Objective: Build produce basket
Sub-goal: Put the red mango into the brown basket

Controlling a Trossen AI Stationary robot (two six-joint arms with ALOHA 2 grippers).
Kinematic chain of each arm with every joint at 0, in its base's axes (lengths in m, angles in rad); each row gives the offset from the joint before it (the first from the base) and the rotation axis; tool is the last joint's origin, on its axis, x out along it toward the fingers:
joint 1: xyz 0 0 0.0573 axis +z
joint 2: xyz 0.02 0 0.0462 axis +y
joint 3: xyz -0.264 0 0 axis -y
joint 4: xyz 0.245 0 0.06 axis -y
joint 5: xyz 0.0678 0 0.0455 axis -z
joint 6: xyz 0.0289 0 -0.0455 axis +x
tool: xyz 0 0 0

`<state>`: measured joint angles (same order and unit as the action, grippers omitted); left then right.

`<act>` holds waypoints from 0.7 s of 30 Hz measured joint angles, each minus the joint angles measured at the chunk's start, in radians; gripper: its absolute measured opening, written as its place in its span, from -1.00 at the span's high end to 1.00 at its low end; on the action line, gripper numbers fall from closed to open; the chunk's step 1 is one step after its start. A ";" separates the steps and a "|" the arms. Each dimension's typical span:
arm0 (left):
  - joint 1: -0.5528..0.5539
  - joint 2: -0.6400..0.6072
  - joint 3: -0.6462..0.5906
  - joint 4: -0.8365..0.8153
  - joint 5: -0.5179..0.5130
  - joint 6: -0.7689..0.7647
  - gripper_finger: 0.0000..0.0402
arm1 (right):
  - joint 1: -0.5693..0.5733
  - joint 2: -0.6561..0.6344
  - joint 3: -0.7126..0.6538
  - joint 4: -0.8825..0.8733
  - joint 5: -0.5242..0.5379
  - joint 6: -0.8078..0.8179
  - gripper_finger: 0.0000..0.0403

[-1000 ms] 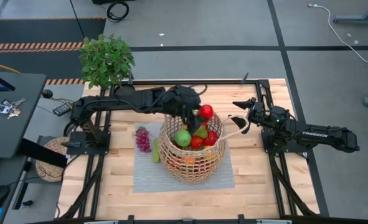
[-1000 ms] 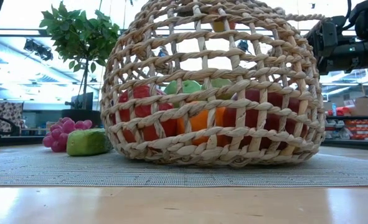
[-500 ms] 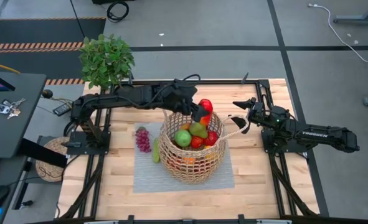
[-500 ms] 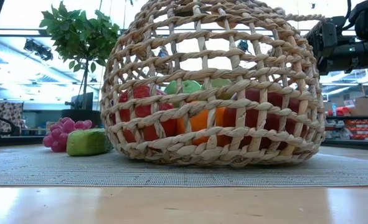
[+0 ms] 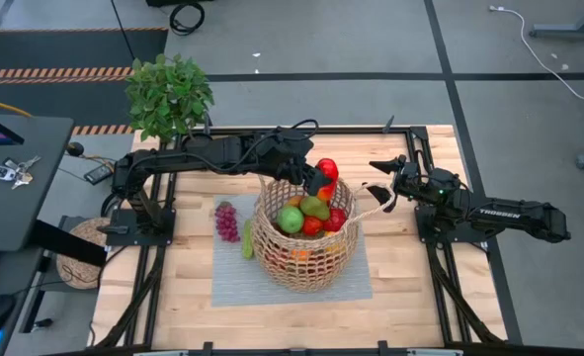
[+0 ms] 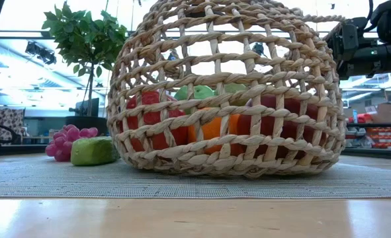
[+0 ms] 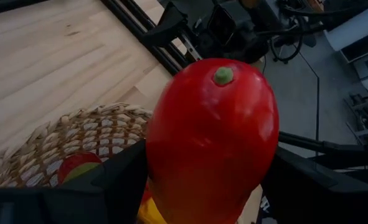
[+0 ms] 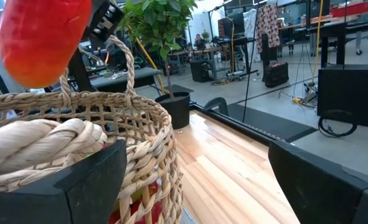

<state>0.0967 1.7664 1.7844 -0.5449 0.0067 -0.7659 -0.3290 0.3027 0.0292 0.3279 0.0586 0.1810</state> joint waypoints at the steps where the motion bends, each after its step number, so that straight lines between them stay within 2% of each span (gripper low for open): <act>1: 0.000 0.000 0.000 0.000 0.004 0.007 -0.40 | 0.000 0.000 0.000 0.000 0.000 0.000 -0.95; 6: -0.003 0.002 0.000 -0.010 0.130 0.152 -0.40 | 0.000 0.000 0.000 0.000 0.000 0.000 -0.95; 11: -0.020 0.036 0.002 -0.040 0.154 0.222 -0.40 | 0.000 0.000 0.000 0.000 0.000 0.000 -0.95; 18: -0.015 0.090 0.001 -0.114 0.255 0.238 -0.40 | 0.000 0.000 -0.001 0.002 0.000 0.000 -0.95; 21: -0.016 0.103 0.001 -0.192 0.259 0.336 -0.40 | 0.000 0.000 -0.001 0.009 0.000 0.000 -0.95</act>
<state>0.0811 1.8691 1.7851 -0.7365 0.2653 -0.4298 -0.3290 0.3027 0.0280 0.3366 0.0582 0.1810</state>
